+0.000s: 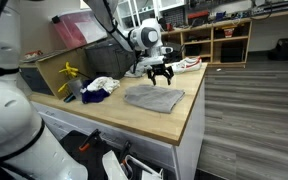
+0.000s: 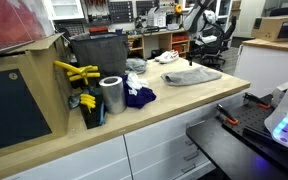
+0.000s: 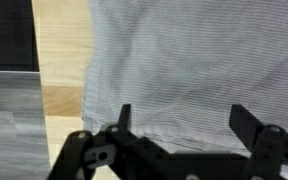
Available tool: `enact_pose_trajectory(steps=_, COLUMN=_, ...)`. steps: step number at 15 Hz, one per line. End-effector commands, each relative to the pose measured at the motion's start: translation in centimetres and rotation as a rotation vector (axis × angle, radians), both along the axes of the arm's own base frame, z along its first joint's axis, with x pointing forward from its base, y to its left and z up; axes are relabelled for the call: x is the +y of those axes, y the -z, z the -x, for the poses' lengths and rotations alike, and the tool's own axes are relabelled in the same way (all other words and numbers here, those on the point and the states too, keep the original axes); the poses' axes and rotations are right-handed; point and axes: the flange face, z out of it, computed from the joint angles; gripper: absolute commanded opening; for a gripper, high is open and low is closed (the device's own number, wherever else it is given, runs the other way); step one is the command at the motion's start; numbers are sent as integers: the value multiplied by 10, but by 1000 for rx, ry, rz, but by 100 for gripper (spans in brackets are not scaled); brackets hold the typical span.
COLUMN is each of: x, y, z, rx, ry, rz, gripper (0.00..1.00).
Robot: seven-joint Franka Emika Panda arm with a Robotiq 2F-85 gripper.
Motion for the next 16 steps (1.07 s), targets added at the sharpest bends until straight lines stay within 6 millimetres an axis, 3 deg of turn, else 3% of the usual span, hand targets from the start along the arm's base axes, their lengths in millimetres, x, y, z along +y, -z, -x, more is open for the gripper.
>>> enact_pose_trajectory(steps=1, x=12, y=3, z=-16, rx=32, ry=-74, rz=-48, gripper=100)
enact_pose_trajectory(steps=8, x=24, y=22, z=-38, rx=94, ry=-178, rz=-109, gripper=100)
enact_pose_trajectory(steps=16, x=17, y=34, z=-61, rx=158, ry=-279, rz=-113, gripper=100)
